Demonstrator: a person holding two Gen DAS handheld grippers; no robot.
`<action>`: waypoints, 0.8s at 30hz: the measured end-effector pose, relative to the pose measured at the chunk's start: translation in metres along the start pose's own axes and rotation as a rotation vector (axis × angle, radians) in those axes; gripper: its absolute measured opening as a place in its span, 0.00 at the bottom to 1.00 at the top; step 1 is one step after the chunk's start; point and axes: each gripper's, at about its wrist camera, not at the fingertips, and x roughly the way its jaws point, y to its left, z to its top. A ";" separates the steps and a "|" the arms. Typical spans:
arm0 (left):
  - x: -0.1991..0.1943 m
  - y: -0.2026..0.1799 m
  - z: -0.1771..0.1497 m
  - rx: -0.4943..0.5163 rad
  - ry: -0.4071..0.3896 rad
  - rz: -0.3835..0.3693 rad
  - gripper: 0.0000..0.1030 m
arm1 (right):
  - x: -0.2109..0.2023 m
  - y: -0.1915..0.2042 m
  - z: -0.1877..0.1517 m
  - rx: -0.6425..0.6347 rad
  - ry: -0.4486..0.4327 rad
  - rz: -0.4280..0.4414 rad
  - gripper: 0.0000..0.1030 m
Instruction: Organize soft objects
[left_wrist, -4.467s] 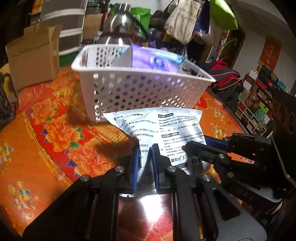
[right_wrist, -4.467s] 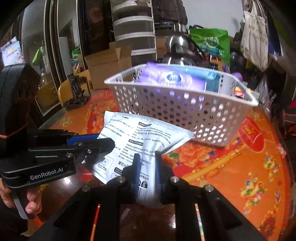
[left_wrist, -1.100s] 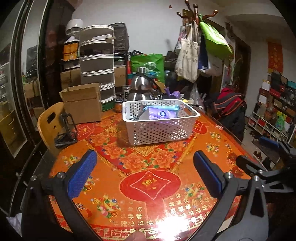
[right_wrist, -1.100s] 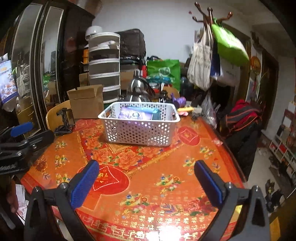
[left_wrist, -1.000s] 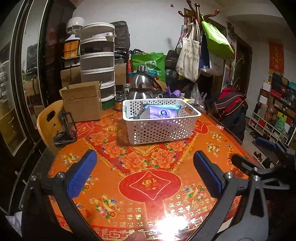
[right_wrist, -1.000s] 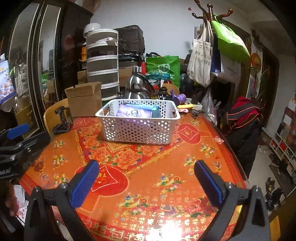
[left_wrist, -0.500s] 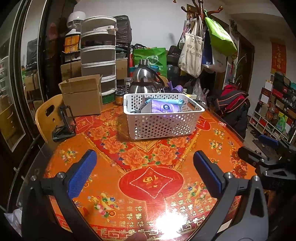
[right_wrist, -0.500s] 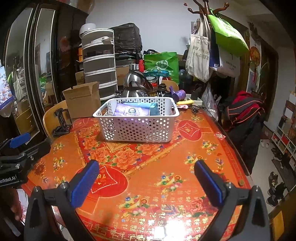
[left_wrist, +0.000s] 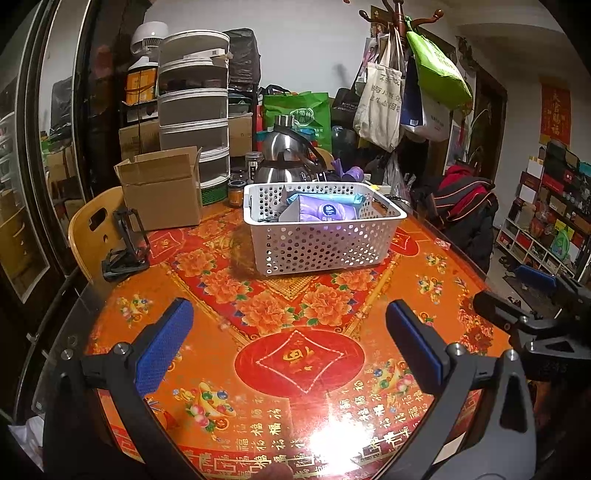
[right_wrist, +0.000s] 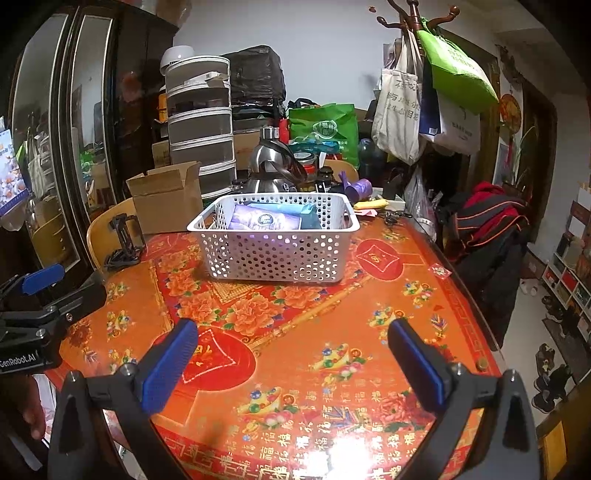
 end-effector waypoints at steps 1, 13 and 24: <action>0.000 0.000 -0.001 0.001 0.000 -0.001 1.00 | 0.000 0.000 0.000 0.000 0.000 0.000 0.99; 0.001 0.002 -0.002 0.000 0.002 -0.006 1.00 | 0.000 -0.002 -0.002 -0.006 -0.001 0.001 0.99; 0.002 0.003 -0.003 0.000 0.009 -0.010 1.00 | 0.001 -0.003 -0.003 -0.007 -0.001 0.000 0.99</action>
